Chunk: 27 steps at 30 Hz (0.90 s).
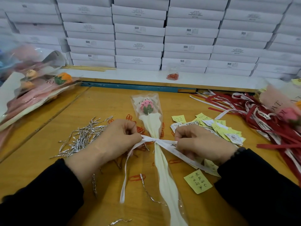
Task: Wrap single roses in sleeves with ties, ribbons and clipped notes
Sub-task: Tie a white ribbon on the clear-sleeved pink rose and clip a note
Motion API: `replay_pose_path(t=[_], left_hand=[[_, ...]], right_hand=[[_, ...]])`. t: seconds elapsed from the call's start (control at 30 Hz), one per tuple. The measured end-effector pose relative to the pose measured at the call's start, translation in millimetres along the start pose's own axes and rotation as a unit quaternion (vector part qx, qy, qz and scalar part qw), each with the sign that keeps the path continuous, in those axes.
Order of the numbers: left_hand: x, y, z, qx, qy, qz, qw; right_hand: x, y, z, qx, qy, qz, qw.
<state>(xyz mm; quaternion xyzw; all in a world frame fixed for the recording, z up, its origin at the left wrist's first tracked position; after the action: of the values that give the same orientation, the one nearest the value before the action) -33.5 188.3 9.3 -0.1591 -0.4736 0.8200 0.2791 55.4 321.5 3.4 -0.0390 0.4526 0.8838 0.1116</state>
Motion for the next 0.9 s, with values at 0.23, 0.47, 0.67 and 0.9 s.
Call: replay_pose_path(t=[0.23,0.47,0.67,0.9], left_hand=[[-1,-2,5,0.026,-0.013,-0.008,1.000],[-2,-2,8,-0.024,-0.023,-0.004,0.999],[-1,6,1,-0.195,-0.015,0.051,0.979],[-1,11,-6,-0.281,-0.018,0.070,0.957]], right_hand=[[-3,-1,4,-0.007,0.023,-0.012,1.000],[-5,13,4,0.029,0.009,0.017,0.999],[-5,27,-10,0.133,0.017,0.066,0.989],[-6,45,-35,0.112,0.059,0.118,0.985]])
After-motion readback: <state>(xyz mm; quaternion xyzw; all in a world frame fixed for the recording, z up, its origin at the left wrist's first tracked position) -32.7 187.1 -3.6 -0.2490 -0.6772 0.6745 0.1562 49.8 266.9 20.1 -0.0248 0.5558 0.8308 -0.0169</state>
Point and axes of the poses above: each hand's wrist, its own x-axis towards the middle knuckle, its own z-axis out of the back of the hand, y = z × x, the point moved 10 cm from there along x, towards the middle knuckle, and after that the axes turned 3 degrees about -x, right-handed, at the moved point
